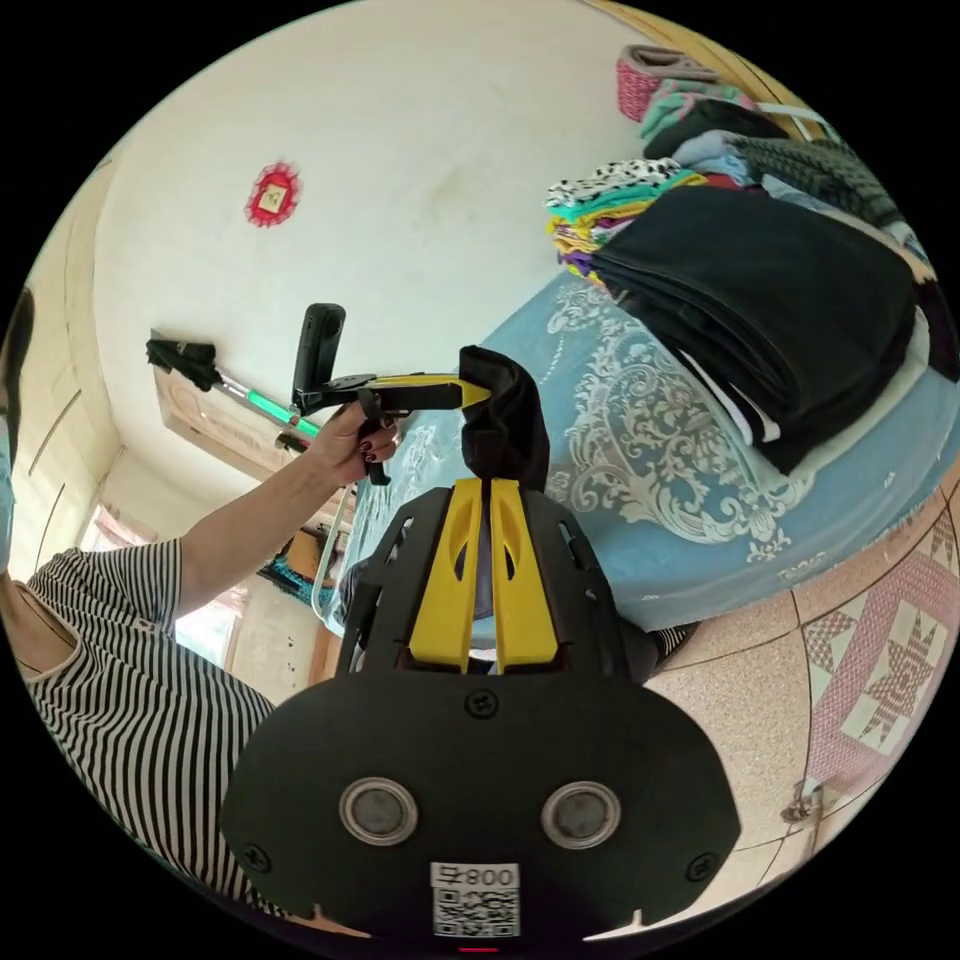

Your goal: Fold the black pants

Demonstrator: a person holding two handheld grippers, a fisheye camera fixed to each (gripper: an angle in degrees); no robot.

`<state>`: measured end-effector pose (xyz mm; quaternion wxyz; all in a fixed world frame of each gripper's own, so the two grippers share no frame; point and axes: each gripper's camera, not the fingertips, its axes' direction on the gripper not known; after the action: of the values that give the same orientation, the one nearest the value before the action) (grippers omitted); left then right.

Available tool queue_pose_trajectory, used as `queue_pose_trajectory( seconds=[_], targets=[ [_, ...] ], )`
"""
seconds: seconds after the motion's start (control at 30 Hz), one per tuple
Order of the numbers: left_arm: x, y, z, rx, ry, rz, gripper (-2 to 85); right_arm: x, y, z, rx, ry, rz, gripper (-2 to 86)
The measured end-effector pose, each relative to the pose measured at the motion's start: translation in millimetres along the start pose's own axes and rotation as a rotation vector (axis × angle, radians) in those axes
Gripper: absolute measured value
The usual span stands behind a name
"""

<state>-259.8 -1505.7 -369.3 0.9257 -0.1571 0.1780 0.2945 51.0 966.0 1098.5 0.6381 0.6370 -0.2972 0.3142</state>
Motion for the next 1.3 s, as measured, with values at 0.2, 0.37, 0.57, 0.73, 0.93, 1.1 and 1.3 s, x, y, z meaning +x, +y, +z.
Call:
queue_pose_trajectory(
  seconds=[0.2,0.37,0.57,0.73,0.93,1.1,1.3],
  targets=[
    [-29,122,-31,0.128,0.023,-0.036,2.0,-96,-3,41,-0.053,-0.040,-0.168,1.2],
    [-65,239,-42,0.229,0.076,-0.090,2.6,-188,1,109,-0.174,-0.100,-0.327,1.2],
    [-109,387,-31,0.309,0.122,-0.167,3.6,-270,17,207,-0.356,-0.158,-0.454,1.2],
    [-145,495,7,0.336,0.151,-0.280,4.8,-308,35,287,-0.495,-0.147,-0.518,1.2],
    [-189,622,82,0.277,0.167,-0.551,3.4,-328,66,391,-0.691,-0.082,-0.553,1.2],
    [-180,718,118,0.345,0.170,-0.733,1.9,-336,100,460,-0.851,-0.033,-0.596,1.5],
    [-115,718,160,0.348,0.254,-0.597,0.6,-343,121,508,-0.935,0.002,-0.584,1.8]
  ],
)
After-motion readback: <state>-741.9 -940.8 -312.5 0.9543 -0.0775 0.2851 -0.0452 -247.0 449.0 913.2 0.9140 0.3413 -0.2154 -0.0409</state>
